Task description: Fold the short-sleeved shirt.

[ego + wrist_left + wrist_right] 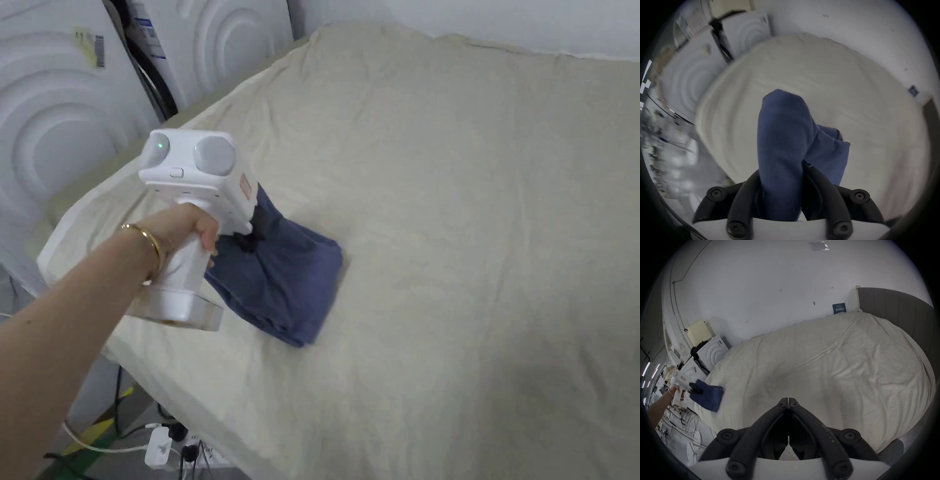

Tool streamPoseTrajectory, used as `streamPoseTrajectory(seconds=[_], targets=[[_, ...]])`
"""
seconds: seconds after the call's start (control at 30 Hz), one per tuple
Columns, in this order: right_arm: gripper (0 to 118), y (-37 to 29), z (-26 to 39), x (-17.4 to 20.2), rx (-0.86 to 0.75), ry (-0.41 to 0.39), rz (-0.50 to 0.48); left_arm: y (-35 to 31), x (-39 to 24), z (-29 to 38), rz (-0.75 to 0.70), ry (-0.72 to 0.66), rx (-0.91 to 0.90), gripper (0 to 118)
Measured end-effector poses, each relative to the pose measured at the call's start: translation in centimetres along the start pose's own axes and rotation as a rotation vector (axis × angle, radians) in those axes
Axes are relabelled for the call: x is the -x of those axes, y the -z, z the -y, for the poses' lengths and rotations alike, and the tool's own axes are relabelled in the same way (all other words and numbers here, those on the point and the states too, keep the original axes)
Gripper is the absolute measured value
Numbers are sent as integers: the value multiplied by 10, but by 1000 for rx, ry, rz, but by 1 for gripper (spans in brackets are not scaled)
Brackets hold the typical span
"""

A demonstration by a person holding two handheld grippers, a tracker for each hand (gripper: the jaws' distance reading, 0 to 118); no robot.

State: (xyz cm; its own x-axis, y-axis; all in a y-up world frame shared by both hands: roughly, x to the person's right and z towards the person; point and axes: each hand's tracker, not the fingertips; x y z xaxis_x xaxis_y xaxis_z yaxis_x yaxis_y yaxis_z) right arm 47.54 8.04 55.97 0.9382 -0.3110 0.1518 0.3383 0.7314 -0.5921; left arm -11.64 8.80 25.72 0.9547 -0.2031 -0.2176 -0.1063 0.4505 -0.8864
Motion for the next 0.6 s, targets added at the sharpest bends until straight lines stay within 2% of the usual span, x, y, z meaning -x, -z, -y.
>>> streamPoseTrajectory(seconds=[0.07, 0.13, 0.2, 0.23, 0.33, 0.37, 0.4, 0.43, 0.5, 0.6], targets=[[1, 14, -1, 8, 16, -20, -14, 21, 20, -16, -114, -9, -43, 29], [1, 22, -4, 16, 17, -30, -16, 42, 37, -27, -206, -56, -40, 44], [1, 28, -6, 19, 15, -40, -23, 56, 49, -32, -294, -113, -24, 68], [1, 31, -8, 21, 14, -45, -21, 60, 53, -31, -328, -125, -40, 73], [1, 29, -7, 17, 20, -51, -17, 56, 54, -27, -326, -111, -104, 72], [1, 27, -6, 14, 18, -51, -17, 52, 51, -26, -289, -86, -114, 69], [1, 26, -6, 13, 17, -54, -16, 46, 46, -25, -273, -72, -125, 59], [1, 24, -4, 11, 13, -58, -11, 38, 39, -23, -268, -75, -156, 44], [1, 17, -3, 7, 8, -63, -12, 14, 25, -18, -265, -97, -270, 3], [1, 2, -7, 3, -21, -61, -27, -36, -8, -10, -137, -88, -413, 2]])
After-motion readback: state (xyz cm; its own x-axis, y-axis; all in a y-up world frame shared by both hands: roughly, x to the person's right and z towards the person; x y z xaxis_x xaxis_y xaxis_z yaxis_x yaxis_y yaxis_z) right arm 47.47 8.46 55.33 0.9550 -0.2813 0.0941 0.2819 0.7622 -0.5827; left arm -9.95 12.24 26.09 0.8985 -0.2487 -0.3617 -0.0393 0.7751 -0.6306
